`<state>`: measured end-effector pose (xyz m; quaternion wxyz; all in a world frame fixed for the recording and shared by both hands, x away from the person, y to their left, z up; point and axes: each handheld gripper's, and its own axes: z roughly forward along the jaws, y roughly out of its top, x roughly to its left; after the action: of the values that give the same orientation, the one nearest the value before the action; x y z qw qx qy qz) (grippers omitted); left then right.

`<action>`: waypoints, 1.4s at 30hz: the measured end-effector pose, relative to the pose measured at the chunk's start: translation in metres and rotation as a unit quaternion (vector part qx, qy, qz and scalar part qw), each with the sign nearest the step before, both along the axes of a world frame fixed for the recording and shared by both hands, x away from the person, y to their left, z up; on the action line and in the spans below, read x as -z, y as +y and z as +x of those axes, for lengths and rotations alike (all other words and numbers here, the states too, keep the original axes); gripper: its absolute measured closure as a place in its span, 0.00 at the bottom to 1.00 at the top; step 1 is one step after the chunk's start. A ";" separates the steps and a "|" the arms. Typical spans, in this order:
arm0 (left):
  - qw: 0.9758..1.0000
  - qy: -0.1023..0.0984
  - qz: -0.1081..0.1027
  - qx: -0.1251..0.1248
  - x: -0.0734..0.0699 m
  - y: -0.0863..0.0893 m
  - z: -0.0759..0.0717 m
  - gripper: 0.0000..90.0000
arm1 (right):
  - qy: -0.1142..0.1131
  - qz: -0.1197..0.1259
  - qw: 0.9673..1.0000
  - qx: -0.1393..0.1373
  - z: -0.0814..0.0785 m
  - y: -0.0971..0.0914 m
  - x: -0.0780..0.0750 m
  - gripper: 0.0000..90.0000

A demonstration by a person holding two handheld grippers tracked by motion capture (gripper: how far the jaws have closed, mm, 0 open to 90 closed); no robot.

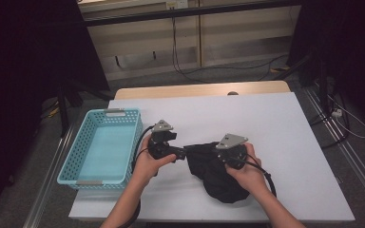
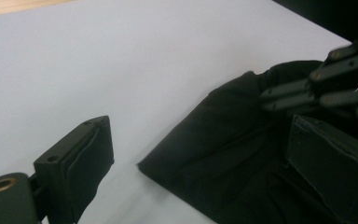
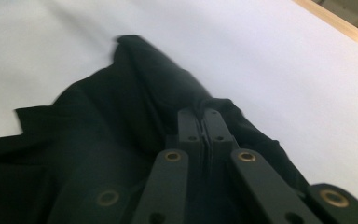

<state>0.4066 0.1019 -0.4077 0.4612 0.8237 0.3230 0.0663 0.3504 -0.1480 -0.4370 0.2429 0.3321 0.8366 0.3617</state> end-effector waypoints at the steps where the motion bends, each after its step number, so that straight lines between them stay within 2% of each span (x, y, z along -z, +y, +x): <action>1: 1.000 0.000 0.000 0.000 0.000 0.000 0.000 0.08 | 0.000 0.000 1.000 0.000 0.000 0.000 0.000 0.98; 2: 1.000 0.002 -0.001 -0.003 0.001 0.000 -0.001 0.08 | 0.003 0.022 1.000 0.014 0.002 -0.012 -0.003 0.98; 3: 1.000 0.002 -0.001 -0.003 0.001 0.000 -0.001 0.08 | 0.003 0.022 1.000 0.014 0.002 -0.012 -0.003 0.98; 4: 1.000 0.002 0.001 -0.002 0.001 0.001 -0.001 0.08 | -0.002 0.034 0.999 0.031 0.002 -0.026 -0.008 0.99; 5: 1.000 0.002 0.001 -0.002 0.001 0.001 -0.001 0.08 | -0.002 0.034 0.999 0.031 0.002 -0.026 -0.008 0.99; 6: 1.000 0.002 0.004 -0.001 0.002 0.000 -0.001 0.08 | -0.005 0.053 0.997 0.048 0.001 -0.041 -0.012 0.99; 7: 1.000 0.002 0.004 -0.001 0.002 0.000 -0.001 0.08 | -0.005 0.053 0.997 0.048 0.001 -0.041 -0.012 0.99; 8: 1.000 0.001 0.008 0.001 0.003 -0.001 -0.001 0.08 | -0.006 0.067 0.996 0.065 -0.003 -0.057 -0.014 0.99; 11: 1.000 0.004 0.014 0.003 0.006 -0.004 -0.001 0.08 | -0.006 0.077 0.994 0.075 -0.005 -0.065 -0.014 0.99; 12: 1.000 0.007 0.015 0.008 0.009 -0.007 -0.002 0.08 | -0.005 0.082 0.993 0.090 -0.008 -0.076 -0.014 0.99; 13: 1.000 0.007 0.015 0.008 0.009 -0.007 -0.002 0.08 | -0.005 0.082 0.993 0.090 -0.008 -0.076 -0.014 0.99; 14: 1.000 0.009 0.016 0.014 0.011 -0.010 -0.003 0.08 | -0.002 0.087 0.991 0.104 -0.008 -0.085 -0.013 0.99; 18: 1.000 0.012 0.016 0.019 0.013 -0.014 -0.006 0.08 | 0.008 0.088 0.989 0.120 -0.008 -0.099 -0.008 0.99; 21: 1.000 0.011 0.018 0.018 0.015 -0.016 -0.008 0.08 | 0.009 0.080 0.988 0.129 -0.008 -0.104 -0.006 0.99; 23: 0.999 0.015 0.023 0.026 0.016 -0.018 -0.010 0.08 | 0.018 0.091 0.987 0.134 -0.007 -0.108 -0.001 0.99; 24: 0.999 0.014 0.024 0.034 0.017 -0.021 -0.013 0.08 | 0.020 0.086 0.987 0.136 -0.007 -0.109 0.000 0.99; 28: 0.999 0.011 0.026 0.044 0.020 -0.026 -0.016 0.10 | 0.015 0.084 0.985 0.150 -0.007 -0.112 0.001 0.99; 35: 0.998 0.021 0.030 0.060 0.030 -0.032 -0.019 0.15 | 0.017 0.084 0.985 0.153 -0.009 -0.114 0.002 0.98; 38: 0.996 0.025 0.039 0.074 0.037 -0.037 -0.021 0.24 | 0.016 0.082 0.986 0.145 -0.010 -0.112 0.001 0.98; 41: 0.996 0.027 0.043 0.077 0.039 -0.039 -0.022 0.33 | 0.015 0.083 0.987 0.139 -0.011 -0.111 0.000 0.98; 42: 0.995 0.032 0.042 0.081 0.041 -0.041 -0.023 0.33 | 0.015 0.085 0.987 0.139 -0.011 -0.110 0.000 0.98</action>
<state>0.3836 0.0607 -0.4486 0.4193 0.8678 0.2662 0.0159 0.3389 -0.2581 -0.4367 0.2489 0.4698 0.7523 0.3891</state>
